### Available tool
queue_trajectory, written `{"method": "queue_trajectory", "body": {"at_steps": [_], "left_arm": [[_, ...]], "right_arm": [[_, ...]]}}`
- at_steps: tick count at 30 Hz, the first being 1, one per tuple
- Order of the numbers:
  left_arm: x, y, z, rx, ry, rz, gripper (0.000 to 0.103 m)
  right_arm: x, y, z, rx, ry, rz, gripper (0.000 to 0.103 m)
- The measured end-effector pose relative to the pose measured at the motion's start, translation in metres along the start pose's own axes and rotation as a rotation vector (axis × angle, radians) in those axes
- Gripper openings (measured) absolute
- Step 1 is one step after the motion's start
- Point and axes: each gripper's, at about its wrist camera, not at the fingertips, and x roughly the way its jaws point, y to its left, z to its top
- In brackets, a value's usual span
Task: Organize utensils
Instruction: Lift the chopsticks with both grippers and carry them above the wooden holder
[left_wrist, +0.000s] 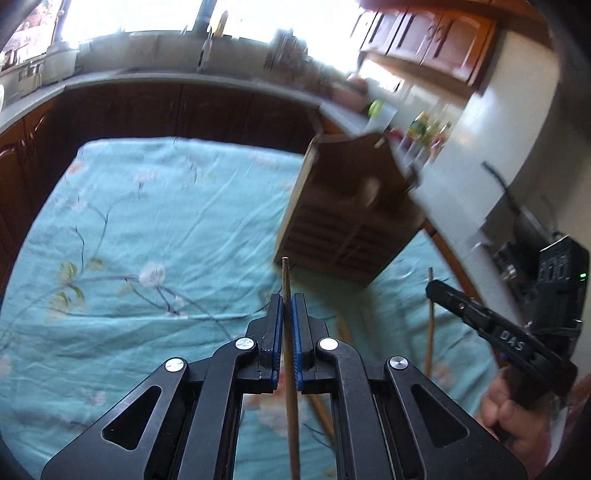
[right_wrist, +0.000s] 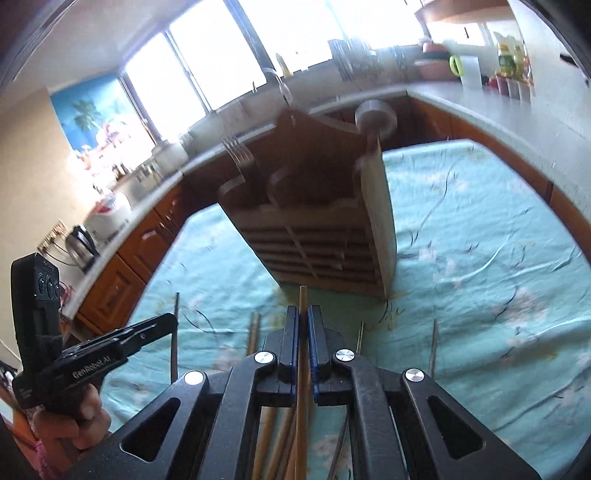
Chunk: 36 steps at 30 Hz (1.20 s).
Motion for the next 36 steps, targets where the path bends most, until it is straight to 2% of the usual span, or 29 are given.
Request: {"method": "queue_trajectory", "body": {"at_steps": [8,17,31,36], "left_arm": [[-0.055,-0.017,0.017,0.042,-0.115,-0.049,0.004],[-0.086,-0.029,0.034,0.077,-0.202,-0.053,0.003],[-0.097,-0.034,0.051,0.089,-0.256,-0.058,0.0],[-0.09,-0.029,0.051,0.086,-0.238,-0.044,0.0]], "right_arm": [[-0.047,0.024,0.022,-0.024,-0.136,0.034,0.005],[-0.078,0.033,0.047,-0.056,-0.265,0.021,0.005],[-0.088,0.027,0.062,-0.033,-0.318,0.022,0.005],[-0.092,0.026,0.063,-0.039,-0.33,0.021,0.005]]}}
